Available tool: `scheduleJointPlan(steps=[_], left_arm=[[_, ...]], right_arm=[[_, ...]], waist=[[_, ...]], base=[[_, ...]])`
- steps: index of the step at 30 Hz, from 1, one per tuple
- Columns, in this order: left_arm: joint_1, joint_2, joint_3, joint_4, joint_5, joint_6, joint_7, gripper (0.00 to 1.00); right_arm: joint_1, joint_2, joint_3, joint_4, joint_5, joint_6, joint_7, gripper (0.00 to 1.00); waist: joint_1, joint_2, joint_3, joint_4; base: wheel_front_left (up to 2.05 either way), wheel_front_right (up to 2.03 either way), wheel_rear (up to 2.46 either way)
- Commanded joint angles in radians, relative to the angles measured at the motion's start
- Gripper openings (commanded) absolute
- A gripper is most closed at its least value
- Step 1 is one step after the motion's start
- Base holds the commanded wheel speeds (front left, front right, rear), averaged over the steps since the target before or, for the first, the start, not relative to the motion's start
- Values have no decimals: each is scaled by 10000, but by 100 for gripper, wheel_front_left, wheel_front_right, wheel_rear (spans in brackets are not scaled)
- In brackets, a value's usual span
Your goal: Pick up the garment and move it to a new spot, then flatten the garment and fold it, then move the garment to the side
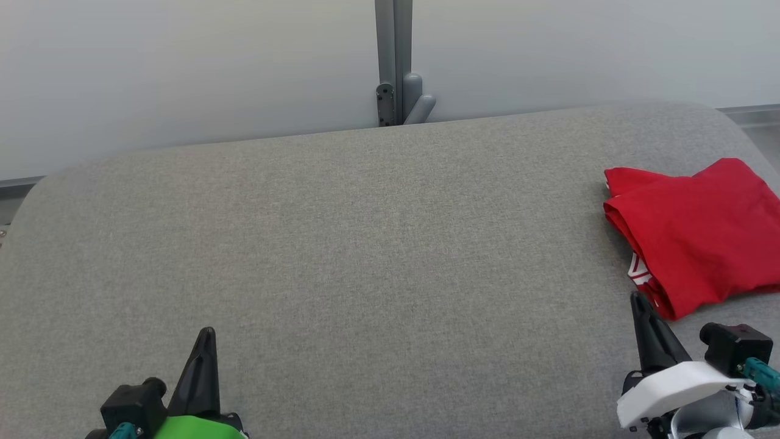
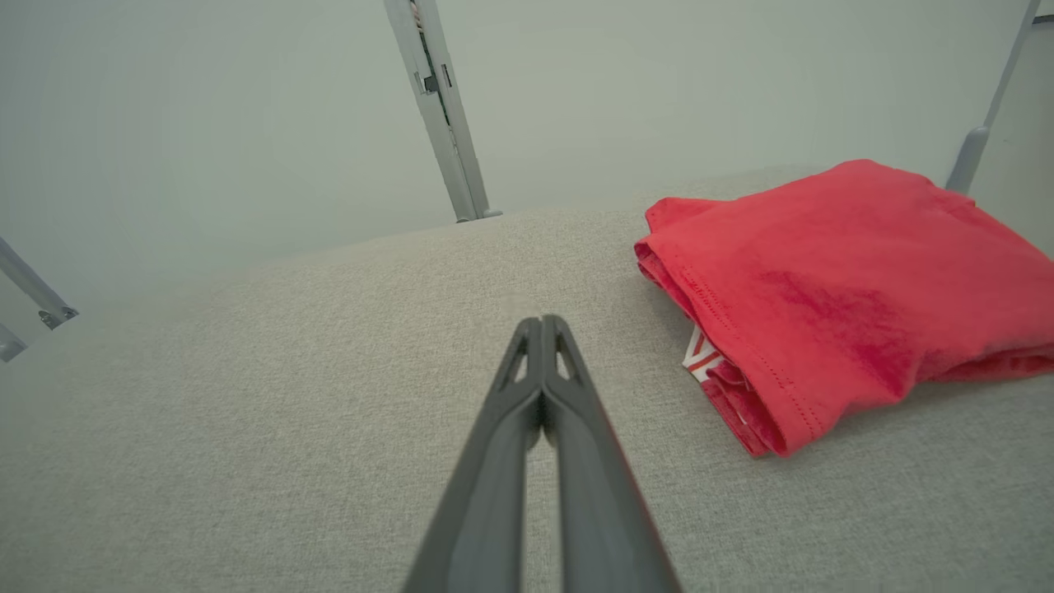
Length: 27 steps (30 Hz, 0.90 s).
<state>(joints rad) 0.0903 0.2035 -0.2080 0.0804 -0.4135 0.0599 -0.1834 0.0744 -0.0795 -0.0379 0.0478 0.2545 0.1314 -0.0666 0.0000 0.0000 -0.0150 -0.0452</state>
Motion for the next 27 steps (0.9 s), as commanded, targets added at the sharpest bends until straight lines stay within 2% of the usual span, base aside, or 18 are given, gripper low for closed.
scheduleJointPlan(steps=[1, 27], left_arm=[[-362, 1, 9, -24, -479, -102, -62, 0], [-1543, -501, -261, 1016, -4578, -708, -308, 0]], right_arm=[[-393, -108, -205, 16, 458, -1, 179, 0], [-1757, -430, -1762, 1649, 4636, -4, 2092, 0]], waist=[[0, 0, 7, 6], [0, 0, 119, 104]], base=[[0, 0, 0], [0, 0, 0]])
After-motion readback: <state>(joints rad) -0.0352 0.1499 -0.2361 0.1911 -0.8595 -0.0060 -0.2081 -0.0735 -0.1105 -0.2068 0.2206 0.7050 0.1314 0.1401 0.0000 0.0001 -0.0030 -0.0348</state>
